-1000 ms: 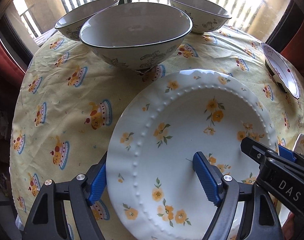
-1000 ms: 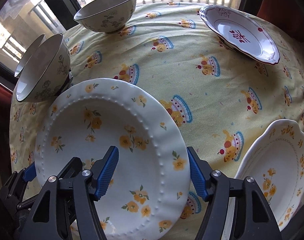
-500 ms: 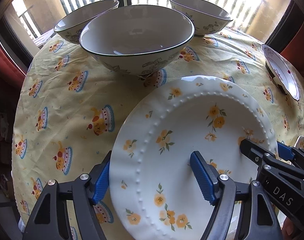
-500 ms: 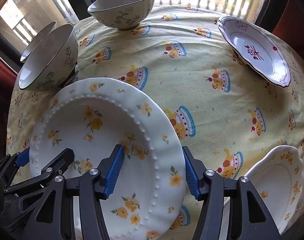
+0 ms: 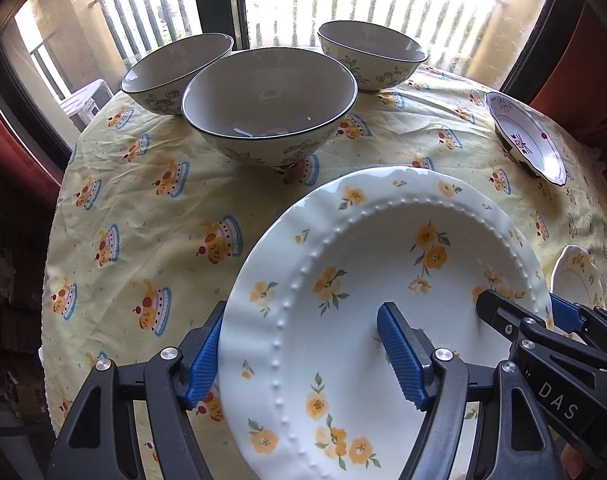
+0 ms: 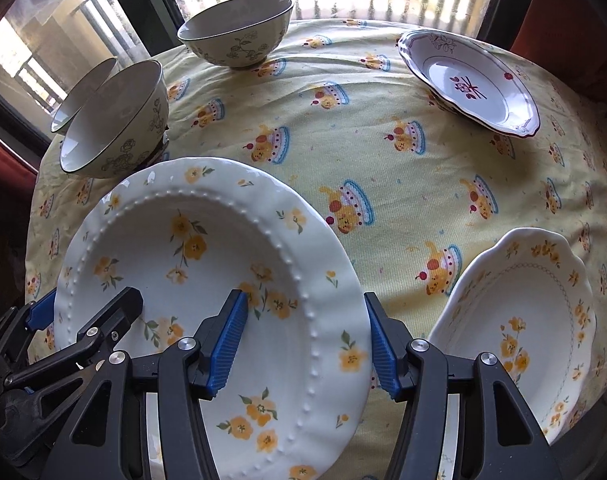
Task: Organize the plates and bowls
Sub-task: 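Carry the beaded plate over the orange-flower plate, then lower the beaded plate onto the orange-flower plate and open both grippers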
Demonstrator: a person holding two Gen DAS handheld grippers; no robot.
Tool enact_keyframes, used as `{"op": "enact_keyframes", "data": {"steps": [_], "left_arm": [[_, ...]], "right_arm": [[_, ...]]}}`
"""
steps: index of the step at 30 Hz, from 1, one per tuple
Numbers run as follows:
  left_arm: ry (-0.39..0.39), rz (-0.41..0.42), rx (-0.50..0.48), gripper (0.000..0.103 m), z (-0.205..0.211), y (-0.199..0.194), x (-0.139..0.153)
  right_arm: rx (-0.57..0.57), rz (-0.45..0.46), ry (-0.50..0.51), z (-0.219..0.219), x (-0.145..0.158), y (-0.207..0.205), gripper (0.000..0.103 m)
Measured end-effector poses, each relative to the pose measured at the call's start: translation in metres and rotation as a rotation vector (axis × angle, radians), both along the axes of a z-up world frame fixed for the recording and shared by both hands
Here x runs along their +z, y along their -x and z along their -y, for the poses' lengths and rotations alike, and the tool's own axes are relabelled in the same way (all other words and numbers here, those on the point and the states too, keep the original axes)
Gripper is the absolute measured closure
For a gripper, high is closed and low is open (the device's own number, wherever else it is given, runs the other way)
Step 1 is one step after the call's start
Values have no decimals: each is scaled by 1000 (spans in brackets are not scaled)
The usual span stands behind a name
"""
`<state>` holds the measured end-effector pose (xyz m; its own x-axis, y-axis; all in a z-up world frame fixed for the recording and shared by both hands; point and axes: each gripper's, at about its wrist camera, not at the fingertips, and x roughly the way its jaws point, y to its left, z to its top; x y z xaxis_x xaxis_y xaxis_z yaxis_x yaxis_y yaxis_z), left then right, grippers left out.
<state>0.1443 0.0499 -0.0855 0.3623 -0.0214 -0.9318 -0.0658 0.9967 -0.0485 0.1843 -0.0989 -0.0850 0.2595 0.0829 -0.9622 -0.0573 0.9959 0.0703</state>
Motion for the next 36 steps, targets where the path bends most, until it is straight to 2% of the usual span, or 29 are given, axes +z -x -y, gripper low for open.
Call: {"op": "enact_keyframes", "data": {"steps": [8,14,26,36], "left_arm": [[14,26,-85,29,7,17,17],[6,45,-110,29,23,28,24],[8,45,-7,29,80,26,26],[-4,38,6,29,155,22,25]], "right_arm": [[-100,46,17,10,22,39,41],[-141,83,8,25,33,55,41],[-108,73,-28,82,35,54,41],[-64,76,-14,155,39,40,41]]}}
